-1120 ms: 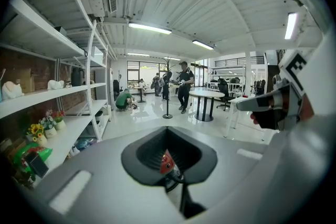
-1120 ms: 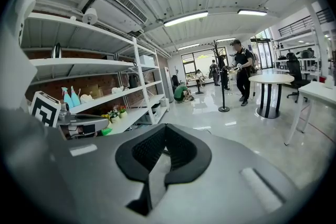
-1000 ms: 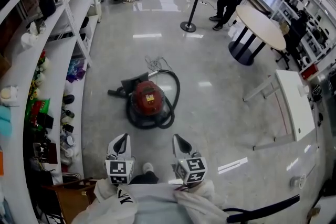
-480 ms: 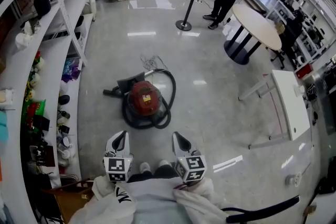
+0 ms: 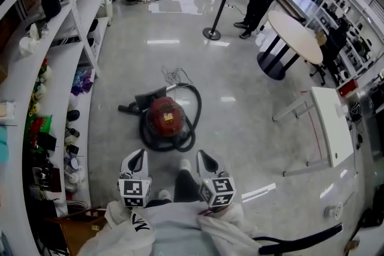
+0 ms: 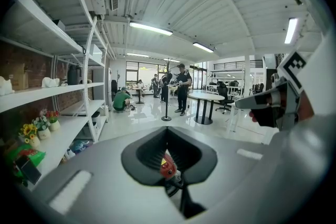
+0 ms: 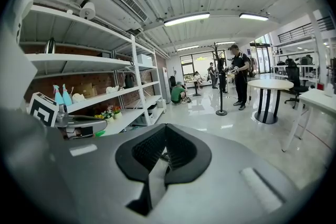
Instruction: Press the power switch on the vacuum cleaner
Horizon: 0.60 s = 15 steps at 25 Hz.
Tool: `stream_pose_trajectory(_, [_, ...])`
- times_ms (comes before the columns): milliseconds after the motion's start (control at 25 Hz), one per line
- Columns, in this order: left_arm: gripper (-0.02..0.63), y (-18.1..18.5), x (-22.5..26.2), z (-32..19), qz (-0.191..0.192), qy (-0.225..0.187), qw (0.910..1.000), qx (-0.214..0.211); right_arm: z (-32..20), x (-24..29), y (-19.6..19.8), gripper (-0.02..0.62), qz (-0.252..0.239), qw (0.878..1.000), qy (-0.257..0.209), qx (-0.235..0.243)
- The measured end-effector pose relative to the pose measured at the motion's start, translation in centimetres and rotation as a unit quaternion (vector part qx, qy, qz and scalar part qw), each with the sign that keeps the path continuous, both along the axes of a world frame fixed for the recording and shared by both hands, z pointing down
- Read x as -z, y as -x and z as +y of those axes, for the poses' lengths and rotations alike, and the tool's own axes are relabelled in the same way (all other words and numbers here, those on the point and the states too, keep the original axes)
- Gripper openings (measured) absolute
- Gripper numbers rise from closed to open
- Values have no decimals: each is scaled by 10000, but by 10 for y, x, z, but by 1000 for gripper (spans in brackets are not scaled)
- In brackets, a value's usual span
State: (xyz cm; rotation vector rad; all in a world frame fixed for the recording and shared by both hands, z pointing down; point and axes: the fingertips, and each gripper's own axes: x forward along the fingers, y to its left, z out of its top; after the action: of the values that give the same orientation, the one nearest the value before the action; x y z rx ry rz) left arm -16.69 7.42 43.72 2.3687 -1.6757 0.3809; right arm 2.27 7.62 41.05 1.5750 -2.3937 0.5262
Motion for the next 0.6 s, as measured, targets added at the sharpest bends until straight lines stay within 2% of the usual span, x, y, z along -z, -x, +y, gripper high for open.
stream_pose_trajectory(600, [0,0,-4,-47,-188,75,9996,220,-61,-12,2,2,-220,9995,89,210])
